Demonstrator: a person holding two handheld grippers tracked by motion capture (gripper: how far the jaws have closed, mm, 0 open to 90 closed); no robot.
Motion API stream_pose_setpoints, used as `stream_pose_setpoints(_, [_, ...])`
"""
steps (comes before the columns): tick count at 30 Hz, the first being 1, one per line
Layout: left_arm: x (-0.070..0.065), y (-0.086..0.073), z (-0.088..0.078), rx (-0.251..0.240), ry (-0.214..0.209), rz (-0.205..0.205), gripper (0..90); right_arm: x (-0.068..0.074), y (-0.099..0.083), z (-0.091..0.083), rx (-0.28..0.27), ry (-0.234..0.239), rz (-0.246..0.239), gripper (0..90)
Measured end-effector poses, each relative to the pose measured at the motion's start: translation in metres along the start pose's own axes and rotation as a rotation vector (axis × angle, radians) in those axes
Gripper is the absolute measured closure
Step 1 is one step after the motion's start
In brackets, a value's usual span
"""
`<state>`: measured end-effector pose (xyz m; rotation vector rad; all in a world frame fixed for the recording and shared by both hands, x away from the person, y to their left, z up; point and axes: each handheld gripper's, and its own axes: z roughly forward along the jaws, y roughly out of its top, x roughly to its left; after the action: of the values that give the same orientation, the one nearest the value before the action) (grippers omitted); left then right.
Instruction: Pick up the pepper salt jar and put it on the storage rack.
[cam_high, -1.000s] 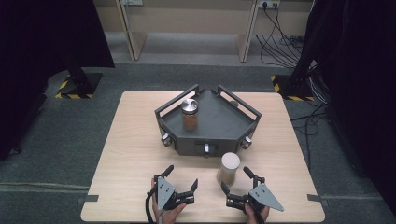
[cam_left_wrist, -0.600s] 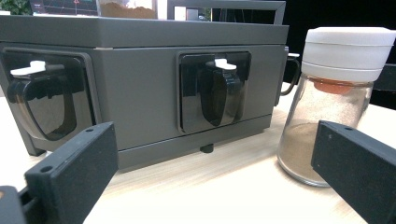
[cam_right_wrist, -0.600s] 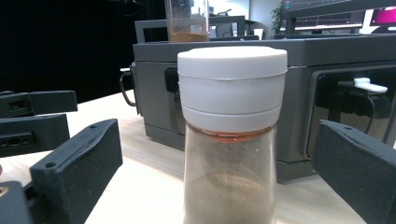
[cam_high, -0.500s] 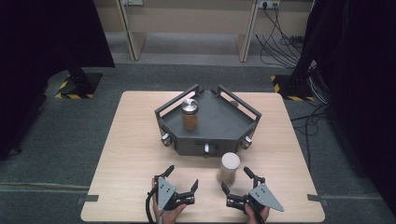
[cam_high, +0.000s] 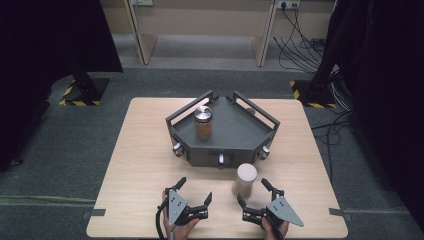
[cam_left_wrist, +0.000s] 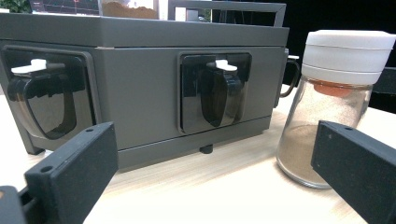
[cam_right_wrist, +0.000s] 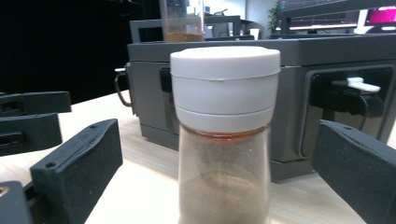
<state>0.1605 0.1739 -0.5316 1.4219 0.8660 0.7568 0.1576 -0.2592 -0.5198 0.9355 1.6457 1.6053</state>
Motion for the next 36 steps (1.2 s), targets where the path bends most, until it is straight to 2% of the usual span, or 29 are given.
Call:
stream_pose_setpoints(16, [0.000, -0.002, -0.001, -0.010, 0.001, 0.001, 0.3, 0.001, -0.001, 0.004, -0.009, -0.003, 0.019, 2.4])
stream_pose_setpoints(21, [0.000, -0.002, -0.001, -0.011, -0.002, -0.003, 0.3, 0.003, 0.000, 0.006, -0.005, -0.009, -0.003, 2.4])
stream_pose_setpoints(36, [-0.001, -0.002, -0.001, -0.010, 0.000, 0.006, 0.3, 0.000, 0.000, 0.021, 0.007, -0.019, -0.026, 4.5])
